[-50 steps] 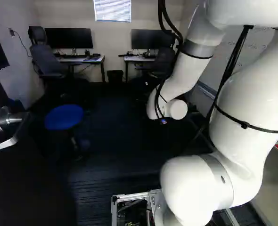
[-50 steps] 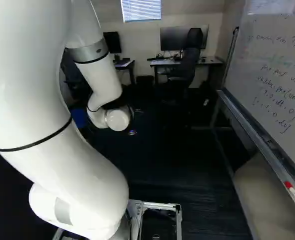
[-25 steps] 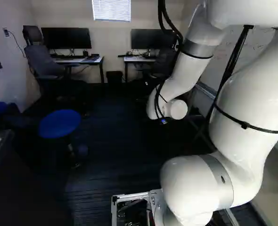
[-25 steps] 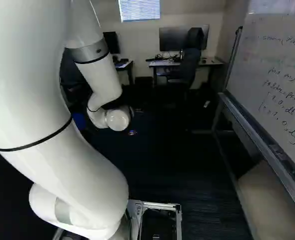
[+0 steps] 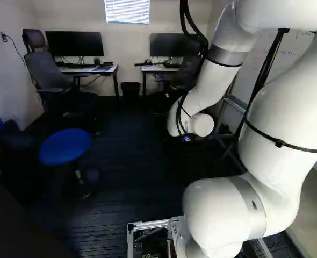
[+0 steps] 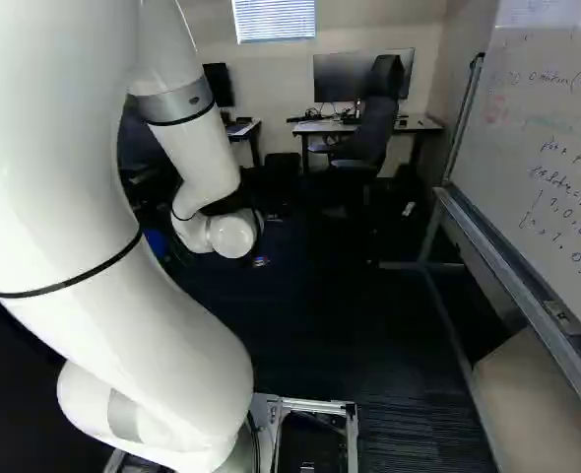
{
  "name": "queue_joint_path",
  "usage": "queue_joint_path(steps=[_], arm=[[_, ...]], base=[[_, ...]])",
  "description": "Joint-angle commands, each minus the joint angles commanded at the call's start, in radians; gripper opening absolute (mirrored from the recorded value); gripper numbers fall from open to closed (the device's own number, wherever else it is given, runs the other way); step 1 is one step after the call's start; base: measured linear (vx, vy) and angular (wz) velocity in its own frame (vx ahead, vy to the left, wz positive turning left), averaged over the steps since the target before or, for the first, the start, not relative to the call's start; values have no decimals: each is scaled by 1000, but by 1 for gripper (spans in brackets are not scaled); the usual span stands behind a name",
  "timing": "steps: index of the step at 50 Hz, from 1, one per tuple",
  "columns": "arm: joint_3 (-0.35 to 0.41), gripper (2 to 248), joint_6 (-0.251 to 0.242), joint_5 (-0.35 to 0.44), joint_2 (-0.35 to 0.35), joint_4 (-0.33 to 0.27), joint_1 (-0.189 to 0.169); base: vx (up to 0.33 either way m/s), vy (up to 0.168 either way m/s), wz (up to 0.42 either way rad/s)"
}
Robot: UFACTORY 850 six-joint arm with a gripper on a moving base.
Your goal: Open the door and move inside
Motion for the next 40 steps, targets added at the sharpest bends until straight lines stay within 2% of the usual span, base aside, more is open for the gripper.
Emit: queue_joint_path(steps=[40], arm=[[11, 247, 0, 0, 14, 9, 1]], base=[[4, 0, 0]])
